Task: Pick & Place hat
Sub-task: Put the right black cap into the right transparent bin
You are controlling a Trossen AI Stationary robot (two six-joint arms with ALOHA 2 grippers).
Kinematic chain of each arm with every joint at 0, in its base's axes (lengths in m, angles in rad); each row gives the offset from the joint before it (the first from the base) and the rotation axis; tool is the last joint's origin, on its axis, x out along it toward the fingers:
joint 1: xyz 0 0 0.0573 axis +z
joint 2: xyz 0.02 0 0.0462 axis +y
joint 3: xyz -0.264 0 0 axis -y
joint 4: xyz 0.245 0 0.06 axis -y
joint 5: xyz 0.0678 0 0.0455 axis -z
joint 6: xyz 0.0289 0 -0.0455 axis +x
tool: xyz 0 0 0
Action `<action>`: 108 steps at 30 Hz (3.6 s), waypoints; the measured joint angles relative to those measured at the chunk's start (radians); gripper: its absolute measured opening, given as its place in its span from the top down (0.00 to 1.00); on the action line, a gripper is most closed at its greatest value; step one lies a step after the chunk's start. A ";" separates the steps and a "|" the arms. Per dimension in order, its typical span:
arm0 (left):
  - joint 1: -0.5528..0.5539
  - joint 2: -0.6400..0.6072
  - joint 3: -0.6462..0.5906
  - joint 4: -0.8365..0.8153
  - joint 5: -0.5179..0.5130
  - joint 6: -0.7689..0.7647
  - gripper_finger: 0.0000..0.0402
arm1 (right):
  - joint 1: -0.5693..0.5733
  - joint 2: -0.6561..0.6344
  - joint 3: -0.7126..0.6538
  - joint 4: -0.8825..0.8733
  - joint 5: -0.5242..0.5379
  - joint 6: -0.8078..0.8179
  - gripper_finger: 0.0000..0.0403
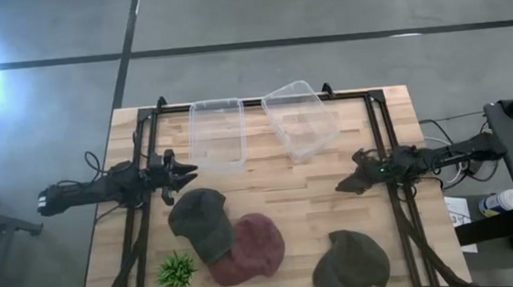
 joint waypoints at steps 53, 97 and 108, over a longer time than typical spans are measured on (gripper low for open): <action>-0.316 1.182 0.720 0.074 0.268 -0.408 0.68 | 0.574 1.434 0.701 -0.148 0.077 0.339 0.42; -0.231 1.947 1.131 0.081 -0.176 -0.965 0.63 | 0.234 1.246 0.343 0.160 0.530 0.386 0.42; -0.219 2.039 1.130 0.330 -0.142 -0.905 0.63 | 0.218 1.326 0.414 0.210 0.498 0.358 0.42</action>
